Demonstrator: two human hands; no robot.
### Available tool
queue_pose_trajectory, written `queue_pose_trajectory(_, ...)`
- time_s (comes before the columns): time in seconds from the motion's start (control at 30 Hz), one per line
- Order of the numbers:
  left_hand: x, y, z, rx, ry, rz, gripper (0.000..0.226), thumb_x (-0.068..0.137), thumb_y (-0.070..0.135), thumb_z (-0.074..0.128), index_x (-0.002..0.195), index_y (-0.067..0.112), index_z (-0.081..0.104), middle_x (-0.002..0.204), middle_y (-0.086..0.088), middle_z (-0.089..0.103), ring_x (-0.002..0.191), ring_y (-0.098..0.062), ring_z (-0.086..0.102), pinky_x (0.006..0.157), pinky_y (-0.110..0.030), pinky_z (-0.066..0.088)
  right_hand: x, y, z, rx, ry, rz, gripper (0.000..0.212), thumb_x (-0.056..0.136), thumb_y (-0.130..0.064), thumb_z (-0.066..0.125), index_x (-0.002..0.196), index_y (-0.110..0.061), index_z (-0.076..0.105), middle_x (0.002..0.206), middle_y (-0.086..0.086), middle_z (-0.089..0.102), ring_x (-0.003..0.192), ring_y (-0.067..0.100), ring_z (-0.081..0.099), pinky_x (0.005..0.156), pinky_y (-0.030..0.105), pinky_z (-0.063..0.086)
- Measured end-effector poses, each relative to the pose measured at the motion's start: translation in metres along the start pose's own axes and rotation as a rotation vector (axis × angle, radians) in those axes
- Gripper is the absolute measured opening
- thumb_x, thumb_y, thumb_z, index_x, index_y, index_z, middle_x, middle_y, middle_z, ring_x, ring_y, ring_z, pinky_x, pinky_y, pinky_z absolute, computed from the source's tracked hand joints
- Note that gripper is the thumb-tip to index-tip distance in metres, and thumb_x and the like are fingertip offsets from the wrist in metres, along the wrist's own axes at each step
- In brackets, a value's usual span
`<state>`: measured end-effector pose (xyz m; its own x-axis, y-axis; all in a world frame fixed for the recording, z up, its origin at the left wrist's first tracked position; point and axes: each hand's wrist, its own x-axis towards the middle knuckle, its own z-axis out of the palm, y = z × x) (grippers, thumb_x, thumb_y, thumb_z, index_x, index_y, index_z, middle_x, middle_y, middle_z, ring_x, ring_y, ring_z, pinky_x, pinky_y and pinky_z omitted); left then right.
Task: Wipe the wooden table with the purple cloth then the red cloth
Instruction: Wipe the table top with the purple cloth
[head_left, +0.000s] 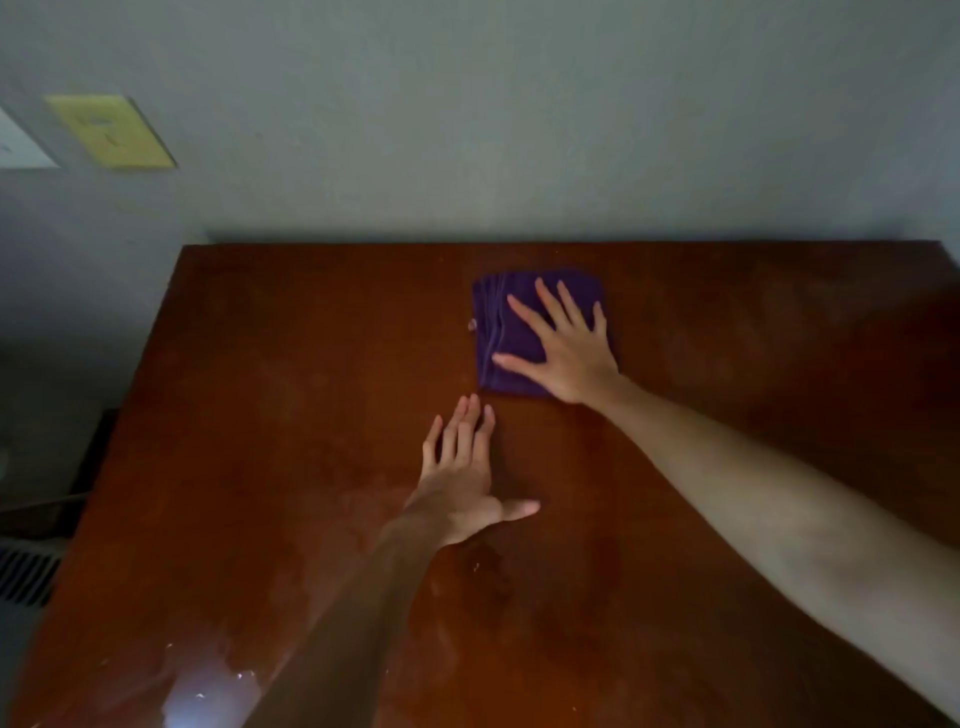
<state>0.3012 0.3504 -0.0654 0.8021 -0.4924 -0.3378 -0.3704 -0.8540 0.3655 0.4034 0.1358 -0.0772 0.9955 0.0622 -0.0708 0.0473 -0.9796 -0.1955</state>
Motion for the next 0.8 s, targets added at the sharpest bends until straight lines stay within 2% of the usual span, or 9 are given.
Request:
queue_pose_trajectory(0.07,-0.001,0.001,0.005,0.027,0.061,0.000,0.121,0.074,0.091,0.027,0.155,0.012,-0.013,0.163,-0.004,-0.022,0.146,-0.015,-0.032,0.121,-0.046,-0.015,0.049,0.002,-0.005,0.008,0.000,0.015,0.104,0.072,-0.100,0.025,0.163,-0.050,0.016,0.177,-0.003,0.006,0.163,0.024,0.001,0.125,0.069,0.007)
queue_pose_trajectory(0.1,-0.001,0.000,0.008,0.055,0.079,0.006,0.121,0.073,0.092,0.024,0.155,0.012,-0.014,0.163,-0.005,-0.021,0.146,-0.016,-0.031,0.121,-0.047,-0.014,0.067,0.003,-0.007,0.013,0.006,0.018,0.105,0.072,-0.100,0.026,0.163,-0.049,0.017,0.177,-0.003,0.007,0.162,0.024,0.002,0.125,0.068,0.006)
queue_pose_trajectory(0.3,-0.003,-0.001,0.012,0.081,0.116,0.031,0.121,0.076,0.089,0.032,0.154,0.011,-0.017,0.163,-0.007,-0.022,0.147,-0.018,-0.029,0.121,-0.049,-0.011,0.108,0.009,-0.014,-0.008,0.017,-0.057,0.106,0.072,-0.097,0.018,0.165,-0.044,0.018,0.175,0.000,0.016,0.161,0.028,0.010,0.123,0.070,0.008)
queue_pose_trajectory(0.57,-0.004,0.001,0.014,0.052,0.227,0.024,0.112,0.080,0.087,0.028,0.157,0.011,-0.002,0.166,-0.006,-0.006,0.151,-0.015,-0.017,0.123,-0.045,-0.006,0.073,0.026,-0.015,-0.056,0.022,-0.104,0.102,0.077,-0.095,0.020,0.165,-0.044,0.017,0.176,-0.001,0.011,0.162,0.026,0.008,0.123,0.071,0.011)
queue_pose_trajectory(0.7,-0.004,0.003,0.017,0.054,0.263,0.009,0.109,0.080,0.087,0.029,0.158,0.013,0.006,0.166,-0.006,0.002,0.152,-0.014,-0.009,0.124,-0.042,-0.004,0.028,0.053,-0.015,-0.073,0.008,-0.140,0.107,0.074,-0.102,0.009,0.165,-0.046,0.014,0.176,-0.003,0.008,0.162,0.024,0.004,0.123,0.071,0.011)
queue_pose_trajectory(0.8,-0.003,0.004,0.017,0.028,0.266,-0.014,0.112,0.076,0.089,0.032,0.158,0.017,0.008,0.166,-0.004,0.003,0.152,-0.012,-0.008,0.122,-0.038,-0.008,-0.026,0.088,-0.018,-0.084,-0.016,-0.157,0.098,0.082,-0.097,0.021,0.165,-0.046,0.011,0.177,-0.003,0.005,0.163,0.024,0.001,0.124,0.071,0.010)
